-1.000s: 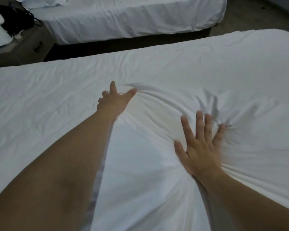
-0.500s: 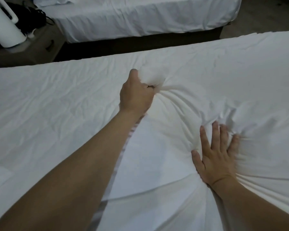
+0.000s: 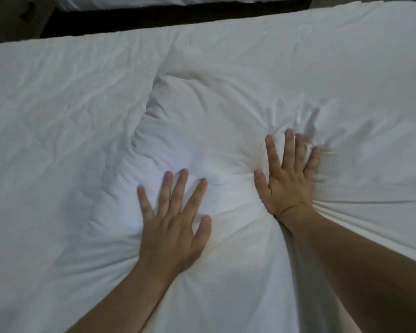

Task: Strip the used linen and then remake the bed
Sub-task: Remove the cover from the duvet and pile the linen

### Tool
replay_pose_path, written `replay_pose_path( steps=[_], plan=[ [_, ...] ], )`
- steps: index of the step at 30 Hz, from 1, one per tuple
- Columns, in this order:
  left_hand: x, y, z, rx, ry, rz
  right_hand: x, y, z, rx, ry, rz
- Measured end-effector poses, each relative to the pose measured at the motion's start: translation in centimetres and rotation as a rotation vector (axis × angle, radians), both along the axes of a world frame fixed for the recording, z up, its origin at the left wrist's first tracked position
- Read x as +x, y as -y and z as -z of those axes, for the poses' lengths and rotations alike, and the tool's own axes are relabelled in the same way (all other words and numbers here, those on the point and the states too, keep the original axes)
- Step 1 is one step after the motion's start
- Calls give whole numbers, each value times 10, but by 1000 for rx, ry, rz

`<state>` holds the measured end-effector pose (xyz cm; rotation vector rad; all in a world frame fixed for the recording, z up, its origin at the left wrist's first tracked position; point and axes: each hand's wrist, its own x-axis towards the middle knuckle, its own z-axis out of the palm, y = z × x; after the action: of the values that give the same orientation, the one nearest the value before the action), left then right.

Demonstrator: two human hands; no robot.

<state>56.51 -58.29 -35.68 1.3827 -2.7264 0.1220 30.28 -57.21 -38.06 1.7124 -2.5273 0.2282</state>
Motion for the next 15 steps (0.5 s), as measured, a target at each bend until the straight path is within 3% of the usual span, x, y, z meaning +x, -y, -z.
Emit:
replay_pose_path(
  steps=[9,13,15],
  plan=[
    [-11,27,26,-80,41,-1,19,-30,-29,16,84,35],
    [-8,21,26,-126,44,-18,46,-107,-58,65,288,-142],
    [-3,11,21,-86,49,-45,67,-171,-60,127,228,-235]
  ],
)
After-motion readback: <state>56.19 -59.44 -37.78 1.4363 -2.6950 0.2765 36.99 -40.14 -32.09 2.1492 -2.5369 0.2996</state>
